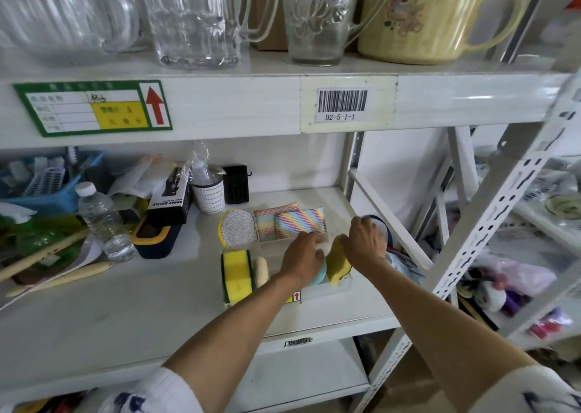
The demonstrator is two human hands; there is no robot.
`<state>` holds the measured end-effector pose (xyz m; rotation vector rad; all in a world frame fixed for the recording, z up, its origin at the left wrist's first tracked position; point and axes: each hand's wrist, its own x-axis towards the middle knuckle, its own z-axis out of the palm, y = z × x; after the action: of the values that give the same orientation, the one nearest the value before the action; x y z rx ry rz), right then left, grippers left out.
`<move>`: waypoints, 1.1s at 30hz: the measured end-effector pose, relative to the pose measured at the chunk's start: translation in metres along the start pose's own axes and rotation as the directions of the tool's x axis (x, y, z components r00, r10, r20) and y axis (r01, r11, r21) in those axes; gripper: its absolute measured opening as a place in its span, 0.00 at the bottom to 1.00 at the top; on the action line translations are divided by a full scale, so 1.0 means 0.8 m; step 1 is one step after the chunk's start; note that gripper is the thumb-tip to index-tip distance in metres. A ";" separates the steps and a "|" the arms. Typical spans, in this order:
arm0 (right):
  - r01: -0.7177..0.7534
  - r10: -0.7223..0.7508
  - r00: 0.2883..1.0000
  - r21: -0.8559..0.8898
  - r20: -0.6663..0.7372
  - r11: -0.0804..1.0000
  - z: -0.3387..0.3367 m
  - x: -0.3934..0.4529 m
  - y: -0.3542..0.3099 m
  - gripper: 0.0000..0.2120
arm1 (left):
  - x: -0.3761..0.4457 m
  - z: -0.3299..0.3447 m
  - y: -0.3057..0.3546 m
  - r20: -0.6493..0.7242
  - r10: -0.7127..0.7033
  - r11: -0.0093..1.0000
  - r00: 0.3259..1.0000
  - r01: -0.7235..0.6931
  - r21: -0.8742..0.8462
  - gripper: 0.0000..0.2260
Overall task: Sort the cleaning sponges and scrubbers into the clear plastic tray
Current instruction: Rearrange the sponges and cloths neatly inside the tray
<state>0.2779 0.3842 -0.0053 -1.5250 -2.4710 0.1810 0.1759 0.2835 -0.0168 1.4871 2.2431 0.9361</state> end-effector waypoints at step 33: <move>0.171 -0.142 0.966 0.120 -0.217 0.978 0.011 0.004 -0.063 0.13 | 0.023 -0.019 -0.027 -0.049 -0.212 0.850 0.976 0.159 -0.502 0.14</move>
<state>0.2308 0.3648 -0.0021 -1.2200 -2.3475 0.1525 0.1440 0.2888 -0.0178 0.9917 1.9518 1.4176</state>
